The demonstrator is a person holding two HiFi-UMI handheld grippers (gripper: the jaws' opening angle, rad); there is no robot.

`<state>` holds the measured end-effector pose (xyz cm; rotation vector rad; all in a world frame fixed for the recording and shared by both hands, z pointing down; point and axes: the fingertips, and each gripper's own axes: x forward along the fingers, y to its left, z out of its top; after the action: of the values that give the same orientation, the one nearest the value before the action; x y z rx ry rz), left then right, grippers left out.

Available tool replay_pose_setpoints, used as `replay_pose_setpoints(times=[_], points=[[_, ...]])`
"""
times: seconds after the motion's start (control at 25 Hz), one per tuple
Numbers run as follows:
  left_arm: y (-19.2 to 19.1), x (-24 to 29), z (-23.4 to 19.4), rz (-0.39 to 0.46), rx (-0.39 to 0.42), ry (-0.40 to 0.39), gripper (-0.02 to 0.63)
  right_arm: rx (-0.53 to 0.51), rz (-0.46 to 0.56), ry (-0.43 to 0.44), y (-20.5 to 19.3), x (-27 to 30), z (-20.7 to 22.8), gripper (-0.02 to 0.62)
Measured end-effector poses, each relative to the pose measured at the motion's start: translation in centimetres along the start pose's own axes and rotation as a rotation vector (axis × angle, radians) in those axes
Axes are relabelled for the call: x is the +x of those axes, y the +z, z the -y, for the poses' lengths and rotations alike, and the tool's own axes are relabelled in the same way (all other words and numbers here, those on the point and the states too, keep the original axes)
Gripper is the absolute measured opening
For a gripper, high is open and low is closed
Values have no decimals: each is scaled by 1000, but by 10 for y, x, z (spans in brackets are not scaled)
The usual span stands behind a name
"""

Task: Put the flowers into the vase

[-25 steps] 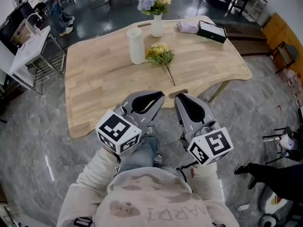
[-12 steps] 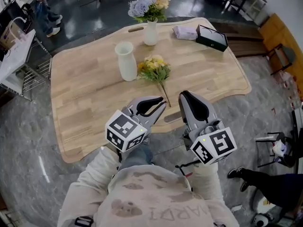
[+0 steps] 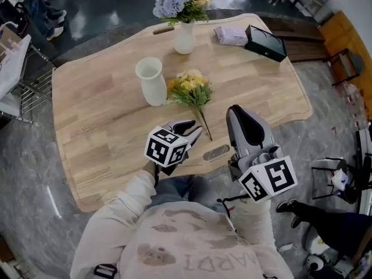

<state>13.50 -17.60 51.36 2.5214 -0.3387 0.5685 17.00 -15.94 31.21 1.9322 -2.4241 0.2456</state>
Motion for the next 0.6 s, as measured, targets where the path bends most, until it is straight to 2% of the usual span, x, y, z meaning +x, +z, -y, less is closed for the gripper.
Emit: replay_pose_setpoints(times=[0.36,0.6], points=[[-14,49,-35,-84,-60,116,132,14,-20,23,-7,18,30,52],[-24,71,-46,-110,-104,227,135,15,-24,94,-5,23,57,51]])
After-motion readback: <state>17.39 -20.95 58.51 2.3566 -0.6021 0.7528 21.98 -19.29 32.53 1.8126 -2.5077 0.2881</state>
